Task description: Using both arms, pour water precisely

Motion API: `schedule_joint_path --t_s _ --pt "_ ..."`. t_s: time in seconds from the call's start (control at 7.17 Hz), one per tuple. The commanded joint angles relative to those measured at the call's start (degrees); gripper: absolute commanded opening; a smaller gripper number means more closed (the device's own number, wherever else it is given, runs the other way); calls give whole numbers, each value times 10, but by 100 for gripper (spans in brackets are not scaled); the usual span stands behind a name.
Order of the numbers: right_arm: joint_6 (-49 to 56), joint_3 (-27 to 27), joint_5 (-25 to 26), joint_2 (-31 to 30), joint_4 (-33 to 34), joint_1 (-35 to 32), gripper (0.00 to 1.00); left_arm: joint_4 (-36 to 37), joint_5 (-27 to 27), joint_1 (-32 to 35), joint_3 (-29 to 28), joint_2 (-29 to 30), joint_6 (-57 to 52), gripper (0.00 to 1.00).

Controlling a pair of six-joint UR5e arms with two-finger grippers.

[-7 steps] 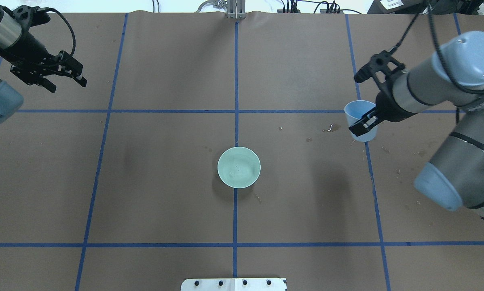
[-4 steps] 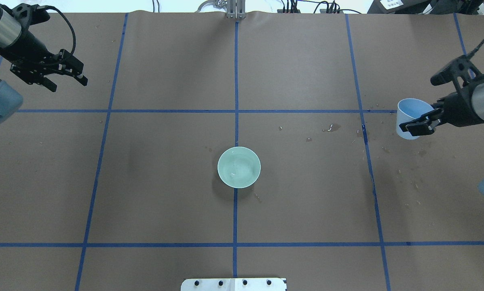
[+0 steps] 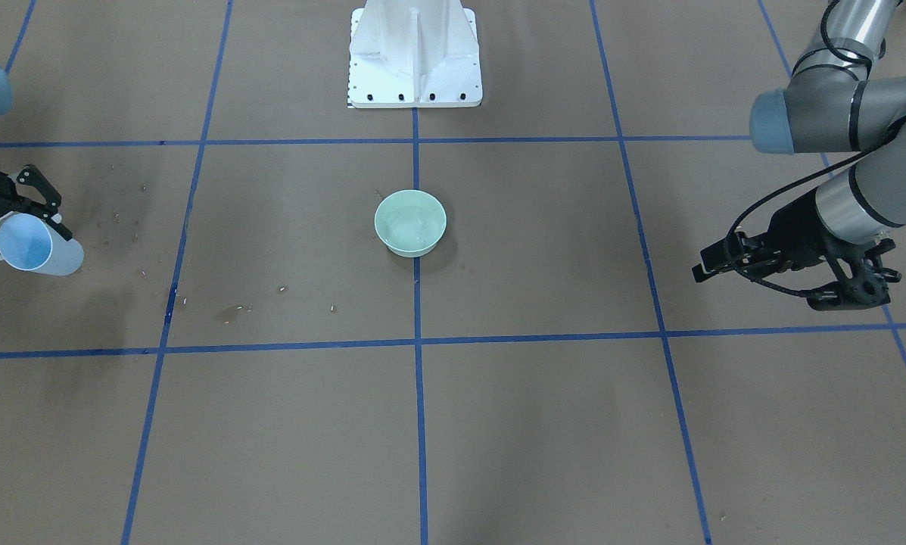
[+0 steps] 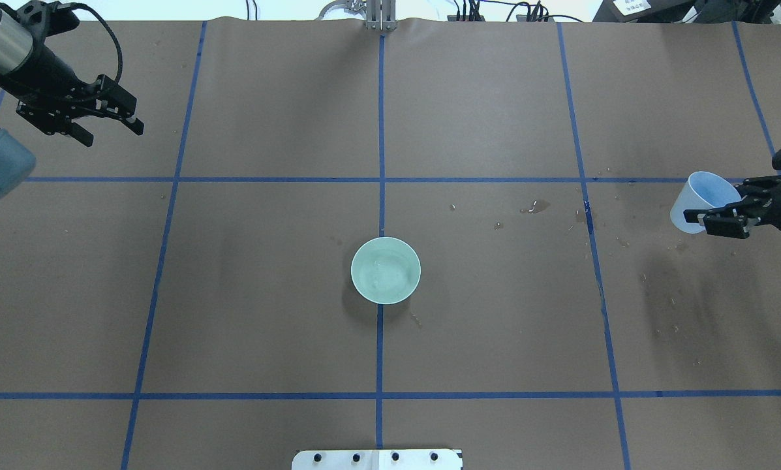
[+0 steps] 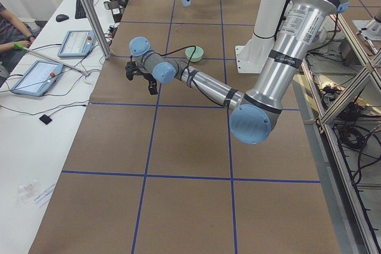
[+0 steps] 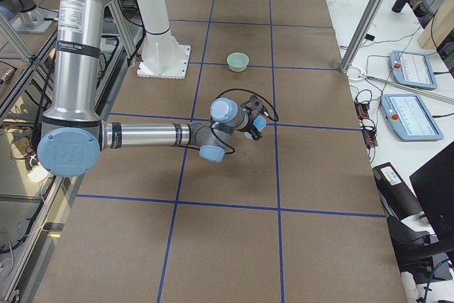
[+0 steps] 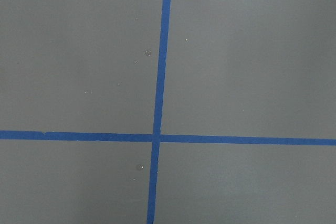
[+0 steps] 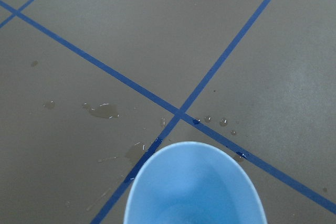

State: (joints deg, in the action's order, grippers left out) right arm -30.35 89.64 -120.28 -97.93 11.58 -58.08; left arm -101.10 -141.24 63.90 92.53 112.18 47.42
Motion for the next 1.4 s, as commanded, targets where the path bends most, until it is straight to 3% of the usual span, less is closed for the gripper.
schedule_joint_path --t_s 0.0,0.14,0.42,0.84,1.26 --pt "4 -66 46 -4 -121 1 25 0 0 0 8 0 8 99" --pt "5 -87 50 -8 -158 1 26 0 0 1 8 -1 8 99" --pt "83 -102 69 -13 -164 2 26 0 -1 1 13 -1 14 99" --pt "78 -107 71 -13 -163 31 26 0 0 1 13 -1 15 99" --pt "78 -120 71 -13 -163 46 56 0 1 0 13 -1 15 99"
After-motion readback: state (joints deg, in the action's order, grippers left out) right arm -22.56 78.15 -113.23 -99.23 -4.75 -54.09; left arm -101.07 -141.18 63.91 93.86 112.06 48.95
